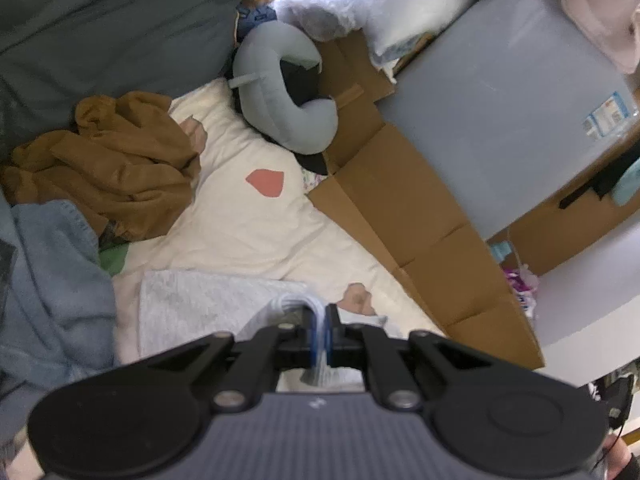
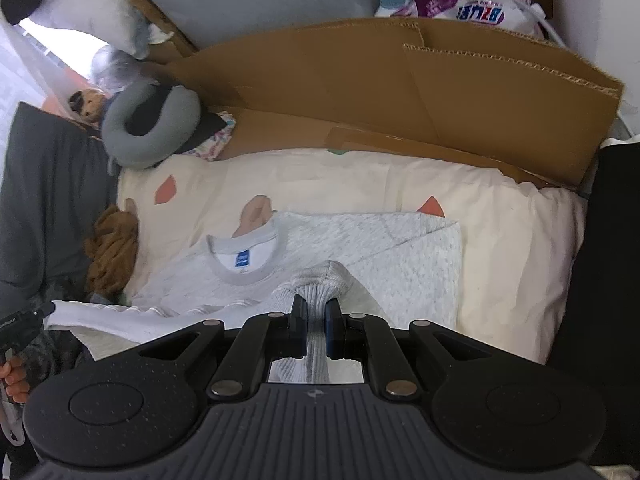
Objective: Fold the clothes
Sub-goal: 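Lay the hem down past the collar with both grippers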
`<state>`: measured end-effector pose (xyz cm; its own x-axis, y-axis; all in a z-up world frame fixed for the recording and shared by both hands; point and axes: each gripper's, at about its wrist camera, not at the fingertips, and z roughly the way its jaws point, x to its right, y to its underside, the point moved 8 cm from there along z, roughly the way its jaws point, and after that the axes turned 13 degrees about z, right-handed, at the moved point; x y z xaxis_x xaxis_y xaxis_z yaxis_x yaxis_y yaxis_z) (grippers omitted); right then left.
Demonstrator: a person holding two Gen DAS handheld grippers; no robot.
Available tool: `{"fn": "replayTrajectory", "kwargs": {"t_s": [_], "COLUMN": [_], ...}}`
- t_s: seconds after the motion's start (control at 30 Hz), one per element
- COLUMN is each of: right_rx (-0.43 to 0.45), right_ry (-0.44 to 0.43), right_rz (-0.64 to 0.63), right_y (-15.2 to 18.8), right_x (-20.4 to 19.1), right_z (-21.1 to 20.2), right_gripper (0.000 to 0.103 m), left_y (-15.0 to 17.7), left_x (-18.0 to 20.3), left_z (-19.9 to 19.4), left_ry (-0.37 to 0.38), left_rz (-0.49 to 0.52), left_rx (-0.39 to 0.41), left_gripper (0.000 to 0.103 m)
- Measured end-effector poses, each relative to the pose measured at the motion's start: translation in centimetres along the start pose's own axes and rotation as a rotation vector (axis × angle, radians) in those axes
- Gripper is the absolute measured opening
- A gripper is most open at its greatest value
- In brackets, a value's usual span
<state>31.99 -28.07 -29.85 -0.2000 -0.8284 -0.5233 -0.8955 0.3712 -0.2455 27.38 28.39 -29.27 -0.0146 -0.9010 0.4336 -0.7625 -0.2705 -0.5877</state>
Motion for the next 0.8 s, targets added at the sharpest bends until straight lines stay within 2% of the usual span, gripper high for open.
{"fn": "replayTrajectory", "kwargs": {"t_s": [0.5, 0.73, 0.8], "right_rx": [-0.032, 0.001, 0.028], "right_ry": [0.068, 0.056, 0.037], "right_rz": [0.036, 0.094, 0.106], "right_y": [-4.4, -5.3, -5.2], "right_x": [3.4, 5.2, 5.4], "right_z": [12.8, 18.1, 18.4], "right_gripper": [0.007, 0.008, 0.01], "left_y": [0.1, 2.1, 2.6], "left_x": [-4.3, -7.8, -8.0], "left_z": [12.1, 16.8, 17.4], "left_ry": [-0.079, -0.129, -0.128], "left_rz": [0.033, -0.016, -0.004], "left_rx": [-0.042, -0.058, -0.057], "left_gripper": [0.004, 0.004, 0.006]}}
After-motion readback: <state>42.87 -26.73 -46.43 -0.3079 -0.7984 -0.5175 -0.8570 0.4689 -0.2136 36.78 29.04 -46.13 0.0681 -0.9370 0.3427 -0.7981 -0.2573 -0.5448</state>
